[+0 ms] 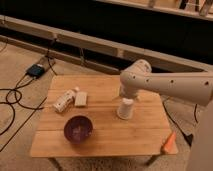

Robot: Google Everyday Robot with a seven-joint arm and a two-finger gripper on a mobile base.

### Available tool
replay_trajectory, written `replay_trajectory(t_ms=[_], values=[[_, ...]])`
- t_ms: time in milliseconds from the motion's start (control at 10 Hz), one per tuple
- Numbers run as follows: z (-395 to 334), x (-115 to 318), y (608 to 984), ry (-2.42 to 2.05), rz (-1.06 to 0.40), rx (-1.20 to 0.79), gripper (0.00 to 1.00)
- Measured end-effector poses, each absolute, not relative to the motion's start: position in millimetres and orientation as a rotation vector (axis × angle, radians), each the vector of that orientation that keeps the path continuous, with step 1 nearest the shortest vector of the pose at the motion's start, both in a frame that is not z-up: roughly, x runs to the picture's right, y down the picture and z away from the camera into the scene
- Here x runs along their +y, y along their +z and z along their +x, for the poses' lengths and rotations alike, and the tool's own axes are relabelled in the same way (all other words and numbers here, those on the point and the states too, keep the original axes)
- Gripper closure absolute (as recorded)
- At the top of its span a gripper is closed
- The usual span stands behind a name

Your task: Place the ceramic cup over the eraser

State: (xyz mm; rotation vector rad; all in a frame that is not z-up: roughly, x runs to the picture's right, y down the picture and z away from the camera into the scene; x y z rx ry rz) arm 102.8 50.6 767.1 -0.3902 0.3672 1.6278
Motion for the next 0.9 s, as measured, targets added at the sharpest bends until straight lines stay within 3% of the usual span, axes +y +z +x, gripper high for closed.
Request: replay_trajectory(t_ms=[500, 900], values=[[52, 20, 725, 1.557, -0.478, 0.4, 0.2], [53, 21, 725, 1.557, -0.477, 0.403, 0.2]])
